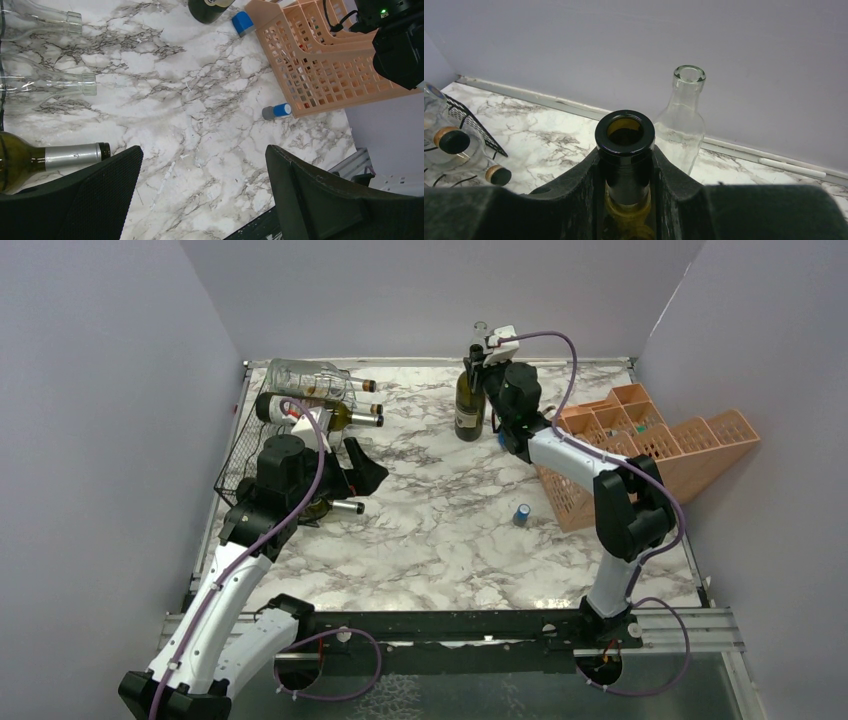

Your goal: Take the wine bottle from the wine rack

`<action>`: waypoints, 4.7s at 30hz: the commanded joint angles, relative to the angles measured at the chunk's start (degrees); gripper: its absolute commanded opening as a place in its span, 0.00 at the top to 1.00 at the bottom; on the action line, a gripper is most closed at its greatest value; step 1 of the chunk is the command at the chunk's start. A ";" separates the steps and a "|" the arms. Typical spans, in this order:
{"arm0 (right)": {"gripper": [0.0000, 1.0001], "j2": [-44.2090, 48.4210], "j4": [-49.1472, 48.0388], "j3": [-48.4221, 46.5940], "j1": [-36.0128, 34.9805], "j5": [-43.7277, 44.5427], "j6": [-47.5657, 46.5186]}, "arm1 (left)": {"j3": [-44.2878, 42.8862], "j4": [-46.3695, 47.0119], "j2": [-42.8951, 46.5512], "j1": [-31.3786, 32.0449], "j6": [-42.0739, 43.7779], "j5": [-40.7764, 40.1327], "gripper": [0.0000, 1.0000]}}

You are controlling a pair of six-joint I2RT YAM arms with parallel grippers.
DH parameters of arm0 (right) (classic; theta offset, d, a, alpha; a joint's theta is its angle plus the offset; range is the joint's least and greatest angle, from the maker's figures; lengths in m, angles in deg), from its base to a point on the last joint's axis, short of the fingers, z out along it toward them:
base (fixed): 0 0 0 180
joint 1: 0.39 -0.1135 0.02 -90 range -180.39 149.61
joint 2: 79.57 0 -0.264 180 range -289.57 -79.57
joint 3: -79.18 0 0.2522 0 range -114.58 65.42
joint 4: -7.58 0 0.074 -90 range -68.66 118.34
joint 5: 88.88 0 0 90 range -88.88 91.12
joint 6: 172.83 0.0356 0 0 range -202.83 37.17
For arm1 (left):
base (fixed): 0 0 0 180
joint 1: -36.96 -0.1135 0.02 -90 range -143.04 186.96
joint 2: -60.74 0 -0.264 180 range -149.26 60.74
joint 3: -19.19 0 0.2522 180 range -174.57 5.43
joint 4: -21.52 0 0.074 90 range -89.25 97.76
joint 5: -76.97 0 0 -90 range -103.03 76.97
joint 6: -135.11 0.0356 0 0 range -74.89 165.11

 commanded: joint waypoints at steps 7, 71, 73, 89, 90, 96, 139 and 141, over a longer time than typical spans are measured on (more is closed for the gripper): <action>0.75 0.19 -8.57 2.36 0.86 0.81 -1.86 | 0.11 1.40 0.71 -0.22 -0.89 1.16 0.01; 0.00 40.89 27.76 23.74 1.98 3.41 28.34 | -22.15 -13.60 -24.80 -5.44 -4.54 -16.49 0.01; 0.01 40.37 29.47 22.56 2.00 2.12 29.88 | -21.84 -11.86 -26.35 -9.32 -8.99 -11.99 0.01; 0.01 45.51 24.46 27.87 2.00 -18.30 9.59 | -20.97 -1.29 -37.85 -17.04 -32.77 -14.33 0.04; 0.00 45.51 24.74 27.77 2.00 -19.51 9.23 | -21.84 -1.01 -38.80 -17.71 -33.12 -13.59 0.05; 0.01 47.71 23.39 29.76 2.00 -22.66 7.34 | -25.57 -0.37 -41.67 -18.50 -34.69 -13.32 0.06; 0.00 54.33 22.31 32.13 2.00 -23.00 7.97 | -23.50 7.49 -48.10 -18.47 -43.81 -21.98 0.04; 0.01 54.20 22.29 32.14 2.00 -23.00 8.04 | -23.21 7.81 -48.49 -18.56 -43.61 -22.64 0.04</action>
